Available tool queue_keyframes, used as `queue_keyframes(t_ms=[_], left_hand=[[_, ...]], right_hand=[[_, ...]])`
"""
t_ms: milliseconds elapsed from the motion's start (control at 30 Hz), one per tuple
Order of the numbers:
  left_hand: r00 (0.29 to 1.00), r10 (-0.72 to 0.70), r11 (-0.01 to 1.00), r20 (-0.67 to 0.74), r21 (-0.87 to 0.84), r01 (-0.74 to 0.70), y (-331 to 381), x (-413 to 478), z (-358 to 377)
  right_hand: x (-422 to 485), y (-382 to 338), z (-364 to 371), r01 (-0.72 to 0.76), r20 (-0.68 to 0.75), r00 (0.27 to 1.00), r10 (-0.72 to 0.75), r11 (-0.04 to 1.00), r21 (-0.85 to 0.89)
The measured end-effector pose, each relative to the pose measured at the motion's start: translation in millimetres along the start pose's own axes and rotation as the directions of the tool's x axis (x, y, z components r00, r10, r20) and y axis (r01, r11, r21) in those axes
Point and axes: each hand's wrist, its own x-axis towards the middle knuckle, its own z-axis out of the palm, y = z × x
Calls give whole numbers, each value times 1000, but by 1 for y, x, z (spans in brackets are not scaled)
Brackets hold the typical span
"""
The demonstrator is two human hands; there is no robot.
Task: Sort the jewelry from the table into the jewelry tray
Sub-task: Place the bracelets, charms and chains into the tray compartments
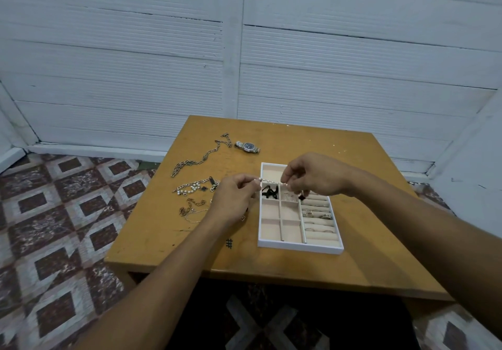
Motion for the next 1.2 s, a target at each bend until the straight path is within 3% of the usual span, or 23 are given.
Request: queue_keyframes(t_ms=[133,233,433,600,700,900,1067,1200], left_hand=[[1000,-11,999,21,-38,12,3,0,2],[996,-83,981,33,-171,87,5,2,7],[975,-188,895,120,-388,220,5,3,13],[944,-266,806,197,-492,330,7,0,12],[918,-310,733,249,-552,397,9,-1,10],[854,-358,493,377,-701,516,6,2,8],[854,-368,395,367,-770,501,1,6,7],[860,-381,381,340,-790,481,-2,8,7]], right_hand=[[-5,6,0,-33,16,999,33,999,-22],[-9,8,-2,-44,11,999,44,999,-15],[-17,4,-11,-50,-41,998,52,996,68],[-15,-4,-13,-21,-84,996,43,970,243],[-12,-11,-13,13,-142,990,21,972,235],[-6,-25,-7,51,-169,985,-22,985,168],[-6,-23,0,21,-93,996,-10,993,113],[-9,-15,6,-23,-44,999,27,997,71]])
